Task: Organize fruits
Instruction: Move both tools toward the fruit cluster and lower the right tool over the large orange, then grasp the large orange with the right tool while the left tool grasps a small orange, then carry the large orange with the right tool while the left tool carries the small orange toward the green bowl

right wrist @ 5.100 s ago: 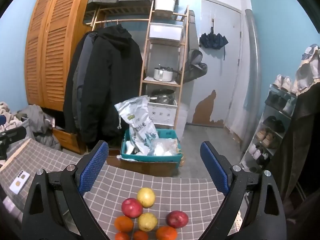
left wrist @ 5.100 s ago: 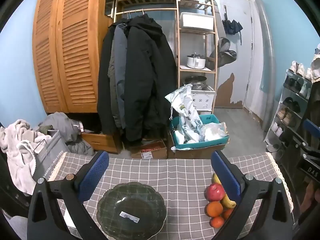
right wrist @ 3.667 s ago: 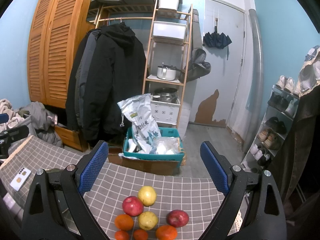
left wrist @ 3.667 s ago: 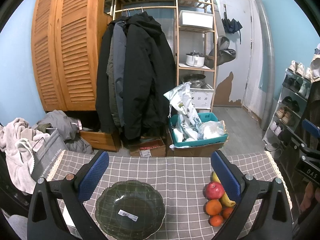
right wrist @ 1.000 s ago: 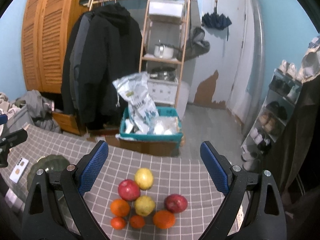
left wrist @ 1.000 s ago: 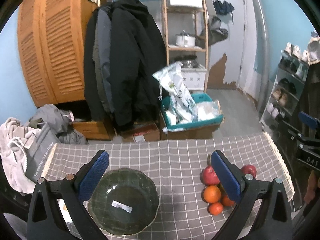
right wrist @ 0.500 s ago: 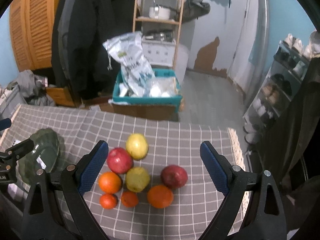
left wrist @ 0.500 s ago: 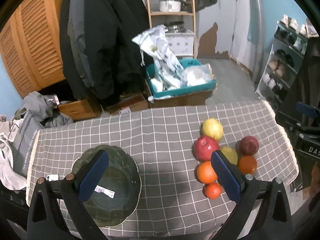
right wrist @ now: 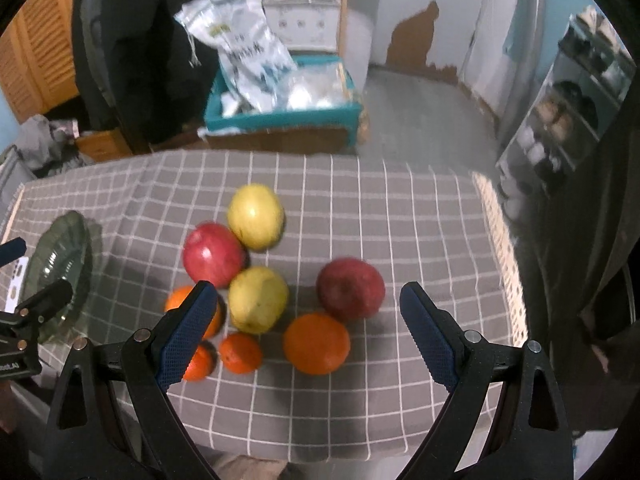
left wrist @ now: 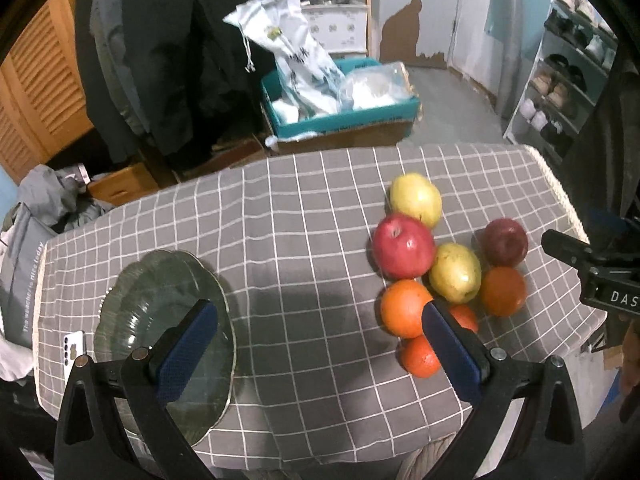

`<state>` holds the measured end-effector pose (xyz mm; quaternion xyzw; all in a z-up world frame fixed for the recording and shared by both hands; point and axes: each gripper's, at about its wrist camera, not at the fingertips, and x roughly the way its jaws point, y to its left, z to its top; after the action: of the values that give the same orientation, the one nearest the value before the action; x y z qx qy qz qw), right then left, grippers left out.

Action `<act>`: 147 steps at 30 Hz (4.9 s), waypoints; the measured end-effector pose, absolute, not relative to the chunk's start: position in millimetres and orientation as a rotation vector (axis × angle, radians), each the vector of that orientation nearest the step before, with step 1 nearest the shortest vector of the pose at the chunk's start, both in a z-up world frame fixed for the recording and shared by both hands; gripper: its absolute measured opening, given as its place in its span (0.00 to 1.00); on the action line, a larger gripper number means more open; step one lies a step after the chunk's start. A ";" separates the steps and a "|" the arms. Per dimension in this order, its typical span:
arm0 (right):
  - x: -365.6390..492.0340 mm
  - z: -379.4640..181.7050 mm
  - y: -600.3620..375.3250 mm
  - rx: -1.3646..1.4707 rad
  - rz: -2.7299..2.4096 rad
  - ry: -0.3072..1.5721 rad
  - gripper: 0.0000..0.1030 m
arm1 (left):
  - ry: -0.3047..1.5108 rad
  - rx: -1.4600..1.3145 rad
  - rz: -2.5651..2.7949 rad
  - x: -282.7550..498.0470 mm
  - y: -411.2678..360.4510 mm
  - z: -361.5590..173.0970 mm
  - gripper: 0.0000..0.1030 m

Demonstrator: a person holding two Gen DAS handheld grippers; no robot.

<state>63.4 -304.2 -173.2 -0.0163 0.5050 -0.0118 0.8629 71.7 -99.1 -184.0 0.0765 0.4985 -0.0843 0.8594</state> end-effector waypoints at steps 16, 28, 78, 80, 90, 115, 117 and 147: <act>77.3 -256.5 -317.8 -0.019 -0.048 1.305 0.88 | 1.183 0.176 -0.178 89.6 -116.2 -250.3 1.00; 89.6 -302.2 -320.9 -0.014 -0.046 1.404 0.88 | 1.209 0.198 -0.212 95.6 -131.2 -269.1 1.00; 79.5 -284.0 -373.5 0.055 -0.115 1.263 0.65 | 1.291 0.067 -0.311 108.1 -171.1 -300.3 0.59; 76.3 -276.3 -361.8 0.050 -0.113 1.247 0.65 | 1.272 0.058 -0.302 106.2 -168.4 -291.6 0.59; 62.7 -230.2 -333.3 0.017 -0.101 1.123 0.65 | 1.153 0.053 -0.270 88.5 -145.9 -244.6 0.59; 32.8 -122.1 -303.7 -0.030 -0.044 0.828 0.65 | 0.855 0.018 -0.243 51.9 -108.0 -127.5 0.59; 31.6 -116.2 -301.7 -0.032 -0.040 0.814 0.65 | 0.843 0.016 -0.241 50.9 -105.4 -122.6 0.59; 56.2 -80.2 -202.4 -0.080 0.113 0.757 0.65 | 0.803 -0.084 -0.107 52.9 -12.8 -108.7 0.59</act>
<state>56.2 -202.4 -80.2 -0.0391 0.3693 0.0553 0.9269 52.9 -12.8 -108.7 -0.0410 0.3906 -0.0518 0.9182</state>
